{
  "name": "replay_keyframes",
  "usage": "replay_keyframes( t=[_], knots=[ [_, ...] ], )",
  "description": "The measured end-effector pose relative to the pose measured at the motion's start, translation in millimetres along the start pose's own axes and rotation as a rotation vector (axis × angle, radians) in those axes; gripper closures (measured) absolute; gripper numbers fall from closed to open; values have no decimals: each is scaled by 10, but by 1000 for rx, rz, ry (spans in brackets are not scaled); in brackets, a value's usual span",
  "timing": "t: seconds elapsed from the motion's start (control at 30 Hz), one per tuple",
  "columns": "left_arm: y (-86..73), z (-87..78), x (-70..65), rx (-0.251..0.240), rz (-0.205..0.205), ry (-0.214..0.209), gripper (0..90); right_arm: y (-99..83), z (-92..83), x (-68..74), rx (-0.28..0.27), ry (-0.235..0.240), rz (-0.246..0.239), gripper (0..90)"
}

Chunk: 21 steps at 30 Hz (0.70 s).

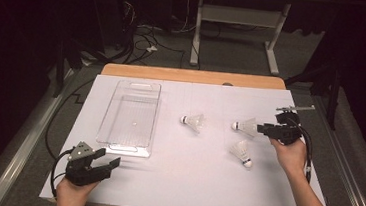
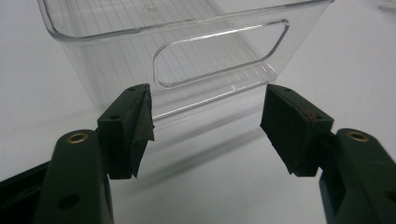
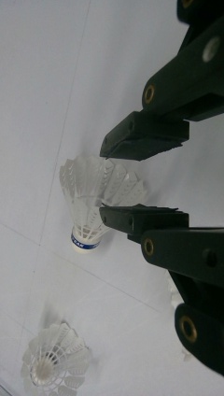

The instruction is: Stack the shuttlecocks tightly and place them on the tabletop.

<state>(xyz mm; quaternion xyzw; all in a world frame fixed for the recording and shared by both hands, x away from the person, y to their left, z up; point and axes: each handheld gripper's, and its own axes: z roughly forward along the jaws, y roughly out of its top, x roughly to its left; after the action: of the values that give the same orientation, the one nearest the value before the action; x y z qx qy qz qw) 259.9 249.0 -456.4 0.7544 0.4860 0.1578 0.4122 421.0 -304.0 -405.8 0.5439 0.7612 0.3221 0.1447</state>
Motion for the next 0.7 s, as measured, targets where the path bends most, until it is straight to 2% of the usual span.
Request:
replay_keyframes(
  t=[0.7],
  knots=[
    [0,-1,0,0,1,-1,348,66,196,86,27,36,18,702]
  ],
)
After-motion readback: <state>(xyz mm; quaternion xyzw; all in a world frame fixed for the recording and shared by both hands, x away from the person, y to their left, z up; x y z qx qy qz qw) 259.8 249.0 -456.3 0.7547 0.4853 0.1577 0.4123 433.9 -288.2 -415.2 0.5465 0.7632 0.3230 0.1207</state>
